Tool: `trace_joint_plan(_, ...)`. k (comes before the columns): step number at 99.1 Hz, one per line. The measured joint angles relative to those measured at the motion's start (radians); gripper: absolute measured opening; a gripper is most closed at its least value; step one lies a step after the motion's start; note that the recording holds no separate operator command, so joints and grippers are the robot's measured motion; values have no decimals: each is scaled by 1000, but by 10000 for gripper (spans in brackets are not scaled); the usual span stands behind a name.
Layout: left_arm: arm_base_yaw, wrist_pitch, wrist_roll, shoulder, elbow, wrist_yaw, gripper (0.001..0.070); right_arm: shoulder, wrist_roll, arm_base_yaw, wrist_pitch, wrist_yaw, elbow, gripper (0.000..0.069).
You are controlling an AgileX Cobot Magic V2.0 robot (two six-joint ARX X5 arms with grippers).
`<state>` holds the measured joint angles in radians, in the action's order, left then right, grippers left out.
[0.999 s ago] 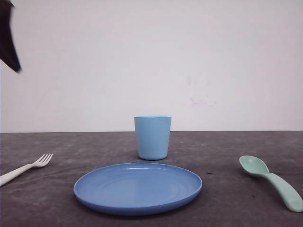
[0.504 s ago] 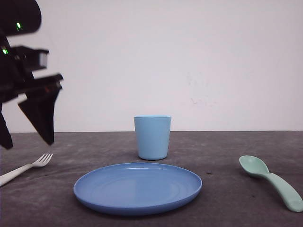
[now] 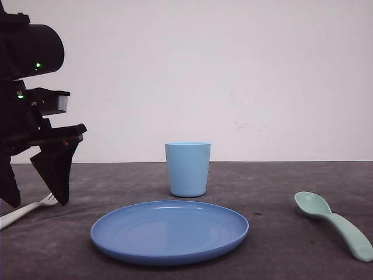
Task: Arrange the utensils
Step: 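Lower the left gripper onto the white fork and close on it, then lift the white fork with the left gripper and lower it into the blue cup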
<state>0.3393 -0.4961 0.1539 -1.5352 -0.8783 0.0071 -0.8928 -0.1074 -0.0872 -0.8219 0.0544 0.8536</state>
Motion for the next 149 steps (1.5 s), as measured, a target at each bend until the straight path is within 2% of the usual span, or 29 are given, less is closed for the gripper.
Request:
trace_joint_plan(10, 4, -2, 0, -21, 0, -30, 465, 0, 0, 0, 0, 0, 0, 680)
trace_joint_plan(26, 4, -1, 0, -21, 0, -34, 444, 0, 0, 0, 0, 0, 0, 680)
trace_joint_plan(45, 5, -3, 0, -21, 0, -39, 236, 0, 0, 0, 0, 0, 0, 680)
trace_joint_plan(59, 11, -6, 0, -21, 0, -38, 120, 0, 0, 0, 0, 0, 0, 680)
trace_joint_plan(70, 13, -5, 0, -21, 0, -35, 53, 0, 0, 0, 0, 0, 0, 680)
trace_joint_plan(107, 17, 3, -3, -13, 0, -34, 42, 0, 0, 0, -13, -1, 0, 680)
trace_joint_plan(118, 23, 55, -3, 37, 0, 4, 42, 0, 0, 0, -13, -1, 0, 680)
trace_joint_plan(149, 67, 346, 19, 208, 0, 196, 42, 0, 0, 0, -13, -1, 0, 680)
